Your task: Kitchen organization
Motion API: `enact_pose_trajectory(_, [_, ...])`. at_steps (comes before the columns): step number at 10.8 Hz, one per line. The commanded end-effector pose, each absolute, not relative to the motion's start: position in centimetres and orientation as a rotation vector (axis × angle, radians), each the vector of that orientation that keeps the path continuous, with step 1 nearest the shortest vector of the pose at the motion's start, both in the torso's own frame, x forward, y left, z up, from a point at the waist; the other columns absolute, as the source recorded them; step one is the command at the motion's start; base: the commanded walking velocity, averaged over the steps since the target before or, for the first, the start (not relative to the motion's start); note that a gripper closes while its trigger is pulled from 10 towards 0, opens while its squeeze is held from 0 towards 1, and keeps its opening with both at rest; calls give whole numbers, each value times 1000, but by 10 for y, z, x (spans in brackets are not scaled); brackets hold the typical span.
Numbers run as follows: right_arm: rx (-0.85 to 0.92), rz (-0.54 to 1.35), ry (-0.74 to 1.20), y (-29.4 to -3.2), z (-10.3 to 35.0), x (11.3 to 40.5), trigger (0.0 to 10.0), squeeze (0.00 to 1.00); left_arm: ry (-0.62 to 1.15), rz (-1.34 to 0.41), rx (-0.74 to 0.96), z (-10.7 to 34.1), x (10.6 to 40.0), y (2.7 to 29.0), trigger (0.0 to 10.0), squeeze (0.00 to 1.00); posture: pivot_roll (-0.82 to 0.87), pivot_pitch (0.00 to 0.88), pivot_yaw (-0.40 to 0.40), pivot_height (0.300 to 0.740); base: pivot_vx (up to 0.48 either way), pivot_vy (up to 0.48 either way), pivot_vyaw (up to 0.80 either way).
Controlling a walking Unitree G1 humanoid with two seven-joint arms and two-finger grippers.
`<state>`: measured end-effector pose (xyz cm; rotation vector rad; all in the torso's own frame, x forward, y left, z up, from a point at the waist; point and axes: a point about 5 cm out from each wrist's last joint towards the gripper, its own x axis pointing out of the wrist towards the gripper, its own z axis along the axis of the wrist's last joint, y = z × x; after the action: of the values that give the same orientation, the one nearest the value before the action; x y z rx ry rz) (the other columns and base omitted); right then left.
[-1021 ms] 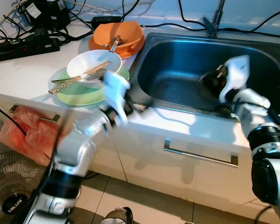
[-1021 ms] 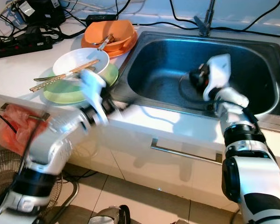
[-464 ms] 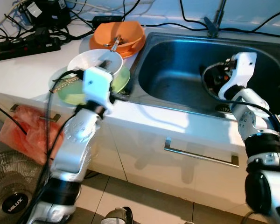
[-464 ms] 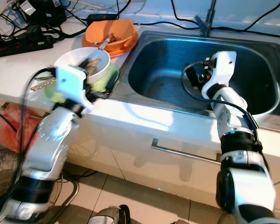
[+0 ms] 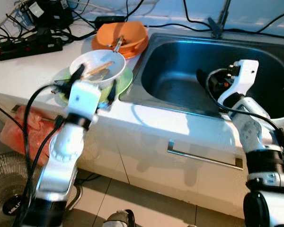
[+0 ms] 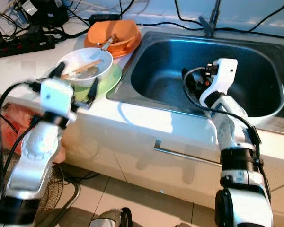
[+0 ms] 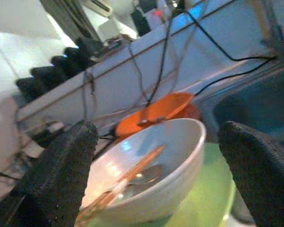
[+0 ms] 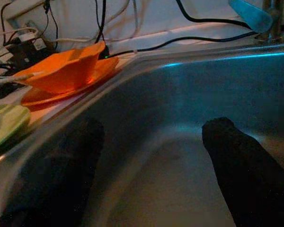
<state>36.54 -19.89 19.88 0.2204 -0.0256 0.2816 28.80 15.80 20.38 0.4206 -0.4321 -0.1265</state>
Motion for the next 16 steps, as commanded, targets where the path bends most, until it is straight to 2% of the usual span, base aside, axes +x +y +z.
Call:
enact_pose_trajectory(1, [237, 276, -21, -200, 199, 363, 10000, 0, -466, -65, 445, 210, 284, 166, 10000, 1000, 91, 87, 73, 740, 0, 0, 0])
enact_pose_trajectory(5, [251, 280, 19, -199, 191, 360, 10000, 0, -429, 97, 535, 199, 274, 191, 10000, 1000, 102, 86, 61, 740, 0, 0, 0])
enact_pose_trajectory(12, [260, 289, 30, -196, 189, 359, 10000, 0, -353, 155, 558, 182, 268, 209, 10000, 1000, 104, 84, 56, 740, 0, 0, 0])
enact_pose_trajectory(16, [265, 297, 32, -193, 189, 358, 10000, 0, -306, 187, 515, 175, 275, 216, 10000, 1000, 101, 84, 58, 740, 0, 0, 0])
